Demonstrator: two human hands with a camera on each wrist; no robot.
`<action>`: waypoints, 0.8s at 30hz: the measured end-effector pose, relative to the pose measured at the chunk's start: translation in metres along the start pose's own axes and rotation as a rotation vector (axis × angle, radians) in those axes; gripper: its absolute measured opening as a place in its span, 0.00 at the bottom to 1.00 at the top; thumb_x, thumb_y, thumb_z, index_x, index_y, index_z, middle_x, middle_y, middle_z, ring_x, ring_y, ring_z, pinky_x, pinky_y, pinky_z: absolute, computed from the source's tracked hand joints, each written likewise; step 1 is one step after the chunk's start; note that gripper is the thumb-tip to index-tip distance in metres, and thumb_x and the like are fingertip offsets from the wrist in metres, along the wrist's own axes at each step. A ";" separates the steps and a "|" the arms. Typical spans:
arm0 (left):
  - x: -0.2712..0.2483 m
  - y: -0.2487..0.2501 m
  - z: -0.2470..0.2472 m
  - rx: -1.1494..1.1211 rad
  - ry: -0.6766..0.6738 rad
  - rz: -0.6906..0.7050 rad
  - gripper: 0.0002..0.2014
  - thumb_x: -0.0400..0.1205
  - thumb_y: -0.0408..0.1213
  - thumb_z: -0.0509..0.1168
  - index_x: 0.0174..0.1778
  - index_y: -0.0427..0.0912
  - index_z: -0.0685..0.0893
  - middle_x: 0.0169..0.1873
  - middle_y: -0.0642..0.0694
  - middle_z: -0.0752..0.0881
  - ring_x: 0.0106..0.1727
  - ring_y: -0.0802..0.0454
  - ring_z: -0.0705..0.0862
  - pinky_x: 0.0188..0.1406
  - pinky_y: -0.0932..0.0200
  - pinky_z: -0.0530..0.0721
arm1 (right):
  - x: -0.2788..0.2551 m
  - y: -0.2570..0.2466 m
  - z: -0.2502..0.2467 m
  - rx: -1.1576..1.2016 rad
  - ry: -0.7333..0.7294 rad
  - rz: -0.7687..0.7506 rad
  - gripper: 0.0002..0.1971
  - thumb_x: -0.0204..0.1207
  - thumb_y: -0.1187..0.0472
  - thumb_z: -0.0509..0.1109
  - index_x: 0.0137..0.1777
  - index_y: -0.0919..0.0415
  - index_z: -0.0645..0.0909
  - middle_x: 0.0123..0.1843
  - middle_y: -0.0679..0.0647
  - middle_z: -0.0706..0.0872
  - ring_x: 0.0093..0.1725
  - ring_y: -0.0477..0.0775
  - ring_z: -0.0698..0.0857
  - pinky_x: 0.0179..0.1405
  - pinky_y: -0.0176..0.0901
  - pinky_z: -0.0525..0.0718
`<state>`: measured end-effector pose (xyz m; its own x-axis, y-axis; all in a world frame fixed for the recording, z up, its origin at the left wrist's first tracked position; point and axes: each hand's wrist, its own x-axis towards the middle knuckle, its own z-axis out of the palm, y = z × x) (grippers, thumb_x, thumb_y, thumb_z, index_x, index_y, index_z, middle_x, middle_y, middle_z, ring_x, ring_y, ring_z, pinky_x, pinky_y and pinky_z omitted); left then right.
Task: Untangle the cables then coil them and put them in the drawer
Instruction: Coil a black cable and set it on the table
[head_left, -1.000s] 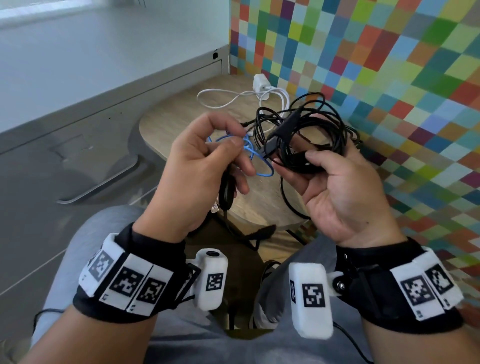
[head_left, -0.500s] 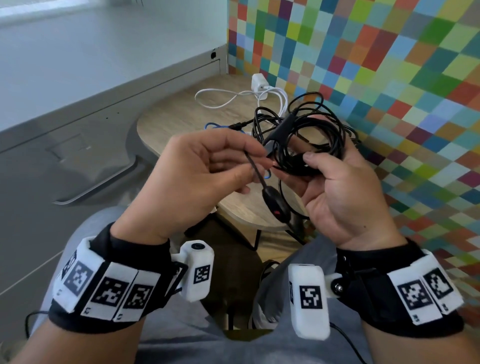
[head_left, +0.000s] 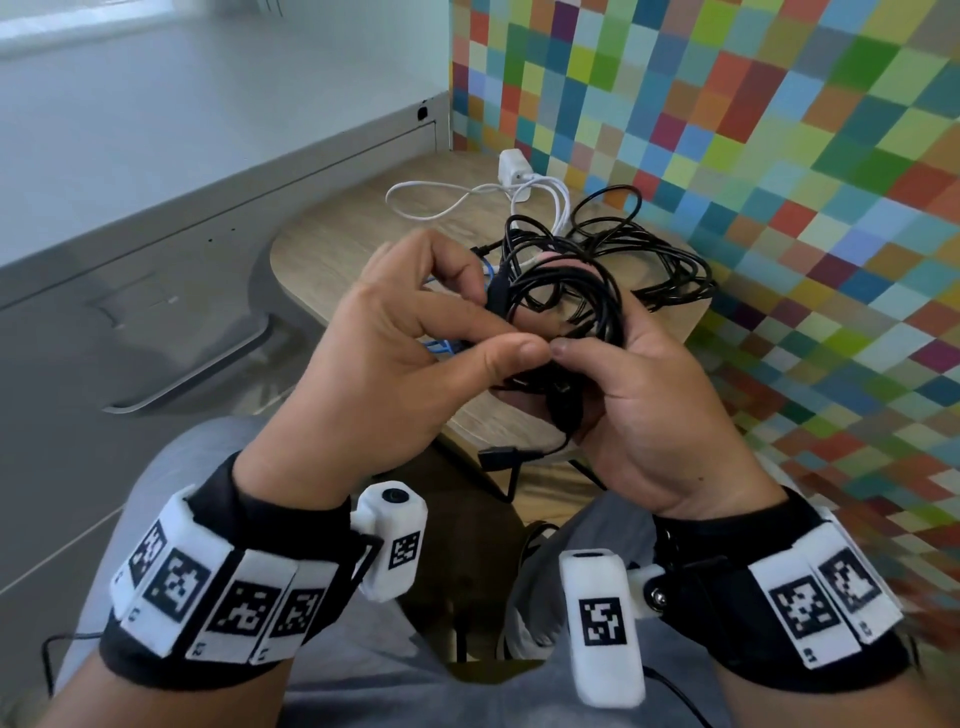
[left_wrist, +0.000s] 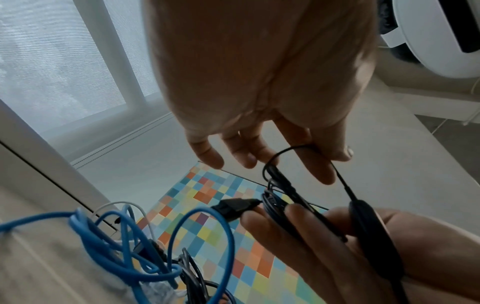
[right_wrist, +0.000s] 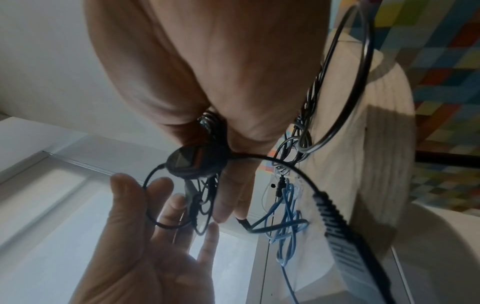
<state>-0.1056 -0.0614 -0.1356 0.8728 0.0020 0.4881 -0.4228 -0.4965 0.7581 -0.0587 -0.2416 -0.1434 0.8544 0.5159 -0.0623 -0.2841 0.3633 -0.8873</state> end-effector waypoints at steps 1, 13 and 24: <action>0.000 -0.001 0.001 0.017 -0.004 0.006 0.06 0.78 0.56 0.75 0.47 0.65 0.94 0.56 0.50 0.82 0.62 0.45 0.80 0.62 0.46 0.80 | 0.000 0.000 0.000 0.008 0.002 0.005 0.22 0.87 0.78 0.56 0.66 0.54 0.81 0.59 0.59 0.94 0.57 0.61 0.94 0.49 0.57 0.94; -0.004 0.001 0.019 -0.131 0.009 -0.153 0.41 0.72 0.38 0.84 0.76 0.51 0.68 0.64 0.50 0.83 0.58 0.59 0.90 0.52 0.62 0.90 | -0.003 0.001 0.002 0.059 -0.041 0.057 0.20 0.87 0.76 0.56 0.70 0.58 0.80 0.63 0.65 0.91 0.56 0.66 0.93 0.42 0.63 0.95; -0.001 -0.002 0.014 -0.019 -0.073 -0.263 0.17 0.79 0.48 0.72 0.64 0.52 0.86 0.56 0.54 0.90 0.61 0.56 0.87 0.64 0.47 0.85 | -0.003 -0.002 0.005 0.026 -0.040 0.030 0.21 0.86 0.79 0.56 0.59 0.55 0.84 0.45 0.53 0.91 0.45 0.55 0.94 0.37 0.60 0.94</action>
<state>-0.1019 -0.0729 -0.1439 0.9682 0.0658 0.2415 -0.1834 -0.4704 0.8632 -0.0629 -0.2403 -0.1391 0.8275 0.5570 -0.0700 -0.3210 0.3673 -0.8730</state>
